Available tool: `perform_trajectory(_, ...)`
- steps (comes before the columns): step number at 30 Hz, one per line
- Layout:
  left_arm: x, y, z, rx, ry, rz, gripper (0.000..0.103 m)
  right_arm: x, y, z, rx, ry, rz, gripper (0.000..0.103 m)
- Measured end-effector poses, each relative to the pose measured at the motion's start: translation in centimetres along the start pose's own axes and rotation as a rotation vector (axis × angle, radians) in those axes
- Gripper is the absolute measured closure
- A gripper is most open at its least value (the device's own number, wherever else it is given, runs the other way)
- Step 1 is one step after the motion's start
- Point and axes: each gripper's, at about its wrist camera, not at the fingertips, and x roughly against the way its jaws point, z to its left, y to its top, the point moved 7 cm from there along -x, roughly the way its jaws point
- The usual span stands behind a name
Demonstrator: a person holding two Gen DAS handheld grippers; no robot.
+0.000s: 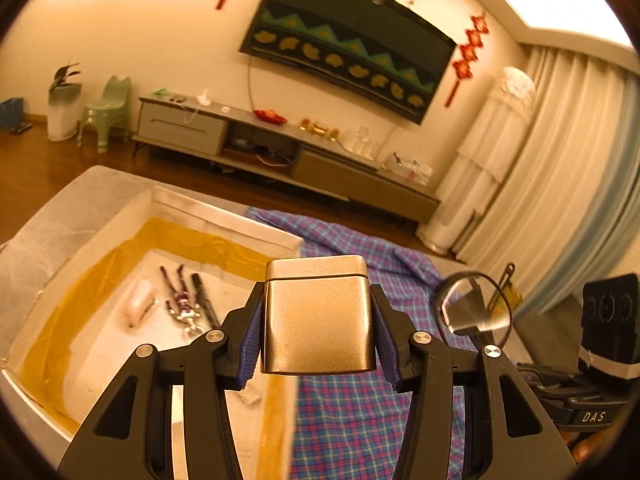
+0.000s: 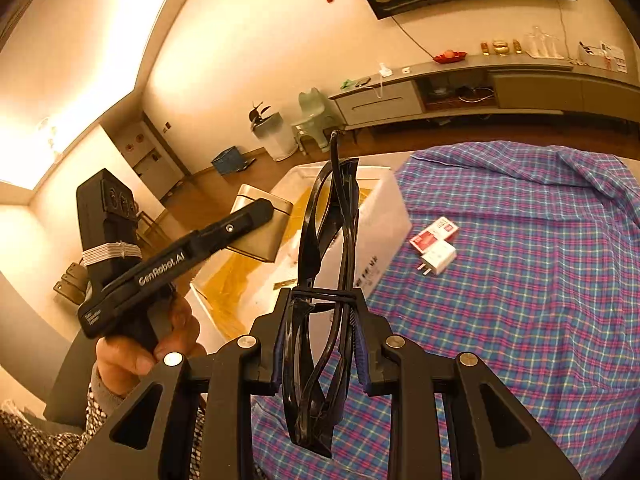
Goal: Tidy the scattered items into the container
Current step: 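Carry the gold tin and black glasses over the box with both tools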
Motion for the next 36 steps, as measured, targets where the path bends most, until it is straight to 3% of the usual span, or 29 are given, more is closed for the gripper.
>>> perform_trajectory(14, 1.2, 1.3, 6.4, 0.120, 0.100, -0.038, 0.052, -3.4, 1.9, 3.6, 0.074, 0.038, 0.043, 0.074)
perform_trajectory(23, 1.0, 1.3, 9.8, 0.109, 0.240, -0.029, 0.052, -6.1, 2.9, 5.4, 0.101, 0.071, 0.072, 0.074)
perform_trajectory(29, 1.5, 1.3, 12.1, 0.035, 0.406, -0.028, 0.052, -8.0, 3.6, 5.9, 0.110, 0.076, 0.094, 0.074)
perform_trajectory(36, 1.3, 0.8, 15.0, 0.012, 0.519, 0.022, 0.052, -10.5, 5.0, 5.9, 0.112, 0.071, 0.116, 0.074)
